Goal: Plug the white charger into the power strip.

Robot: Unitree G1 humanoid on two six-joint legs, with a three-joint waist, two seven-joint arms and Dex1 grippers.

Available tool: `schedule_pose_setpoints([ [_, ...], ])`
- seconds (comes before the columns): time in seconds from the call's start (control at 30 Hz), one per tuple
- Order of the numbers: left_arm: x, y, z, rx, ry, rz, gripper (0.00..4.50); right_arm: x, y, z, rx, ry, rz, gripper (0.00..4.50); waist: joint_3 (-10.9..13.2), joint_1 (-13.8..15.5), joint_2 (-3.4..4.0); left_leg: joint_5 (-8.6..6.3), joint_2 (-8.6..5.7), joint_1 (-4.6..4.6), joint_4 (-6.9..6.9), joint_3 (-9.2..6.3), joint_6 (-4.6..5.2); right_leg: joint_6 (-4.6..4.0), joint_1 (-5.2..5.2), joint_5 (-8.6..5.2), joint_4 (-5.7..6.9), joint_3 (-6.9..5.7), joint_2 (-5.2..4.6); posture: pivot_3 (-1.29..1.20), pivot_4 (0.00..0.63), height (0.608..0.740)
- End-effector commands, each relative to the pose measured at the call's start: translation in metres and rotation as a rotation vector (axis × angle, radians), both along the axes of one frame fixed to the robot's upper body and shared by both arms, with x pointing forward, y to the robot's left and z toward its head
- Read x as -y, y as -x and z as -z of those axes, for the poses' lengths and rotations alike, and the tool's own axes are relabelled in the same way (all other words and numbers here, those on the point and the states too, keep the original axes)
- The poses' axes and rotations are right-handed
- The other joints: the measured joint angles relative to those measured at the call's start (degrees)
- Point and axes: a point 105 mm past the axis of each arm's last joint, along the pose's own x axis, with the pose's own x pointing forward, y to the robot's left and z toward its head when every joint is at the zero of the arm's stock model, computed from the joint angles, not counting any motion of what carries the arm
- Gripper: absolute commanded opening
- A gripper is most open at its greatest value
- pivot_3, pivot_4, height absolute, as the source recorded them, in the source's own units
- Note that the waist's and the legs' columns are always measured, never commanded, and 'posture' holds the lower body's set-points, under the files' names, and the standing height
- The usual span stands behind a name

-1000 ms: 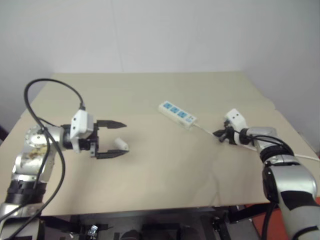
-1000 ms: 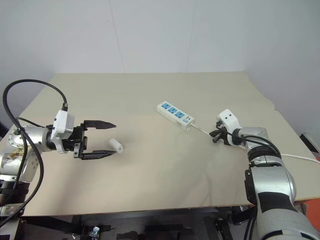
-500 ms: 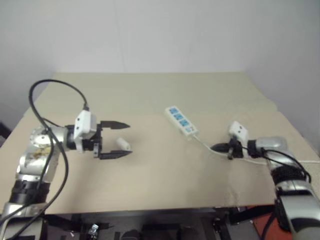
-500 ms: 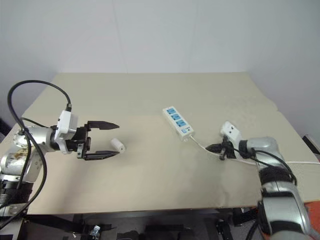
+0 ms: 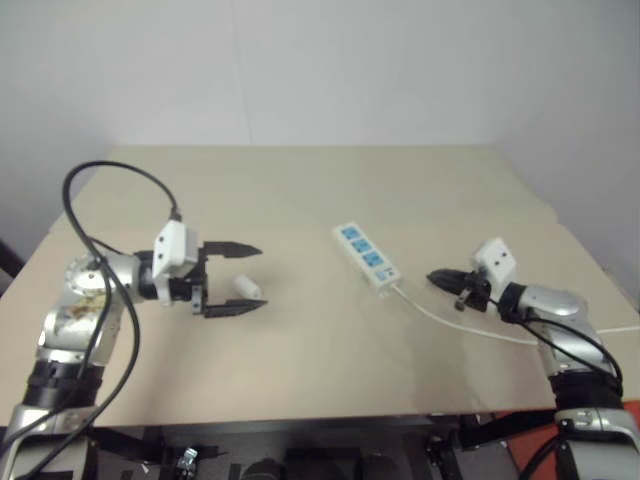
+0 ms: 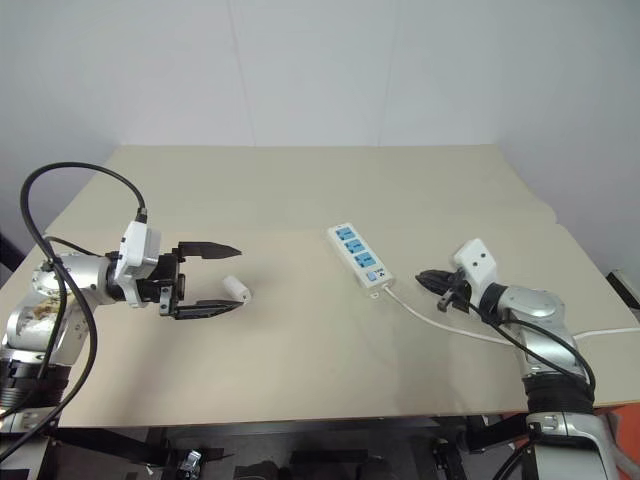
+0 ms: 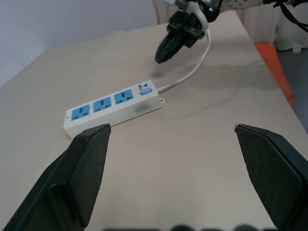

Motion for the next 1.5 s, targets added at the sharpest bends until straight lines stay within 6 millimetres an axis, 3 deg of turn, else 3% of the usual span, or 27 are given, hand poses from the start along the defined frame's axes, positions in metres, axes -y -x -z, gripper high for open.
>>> schedule_pose_setpoints([
  [0.03,0.000,0.002,-0.007,0.026,-0.005,0.001,4.50,-0.003,0.009,-0.023,0.085,-0.084,0.012,2.06,0.00,0.28,0.00,0.00,0.01,-0.01,0.00,0.00,0.00,0.00,0.00,0.00,0.00,-0.01,0.00,0.00,0.150,0.740],
  [0.27,0.000,0.000,-0.008,0.025,-0.012,0.001,4.50,-0.024,0.030,-0.019,0.062,-0.164,0.001,4.48,0.00,0.68,0.00,0.00,-0.01,-0.01,0.02,-0.02,0.01,0.00,-0.01,0.00,-0.03,-0.02,-0.01,0.00,0.150,0.740],
  [0.43,0.002,-0.001,-0.008,0.026,-0.016,0.003,4.50,-0.038,0.033,-0.006,0.015,-0.224,0.002,4.48,0.00,0.58,0.00,0.00,0.00,0.04,0.02,-0.01,0.01,0.00,0.00,-0.01,-0.04,-0.01,0.02,0.00,0.150,0.740],
  [0.73,0.003,-0.001,-0.008,0.029,-0.010,-0.004,4.50,-0.057,0.019,0.019,0.041,-0.223,0.116,4.48,0.00,0.61,0.00,0.00,-0.03,0.02,0.01,-0.01,0.01,0.00,-0.02,-0.01,-0.04,0.00,0.01,0.00,0.150,0.740],
  [1.1,0.002,-0.001,-0.006,0.028,-0.012,-0.015,4.50,-0.062,-0.004,0.032,0.059,-0.249,0.190,4.48,0.00,0.48,0.01,0.00,-0.03,0.04,0.00,-0.02,0.01,0.00,-0.02,-0.01,-0.03,0.00,0.02,0.00,0.150,0.740],
  [1.5,0.004,0.002,-0.004,0.028,0.000,-0.008,4.50,-0.086,-0.007,0.042,0.015,-0.310,0.134,4.48,0.01,0.21,0.02,0.00,-0.01,0.05,0.00,-0.02,0.01,0.00,-0.02,-0.01,-0.02,0.00,0.02,0.00,0.150,0.740],
])
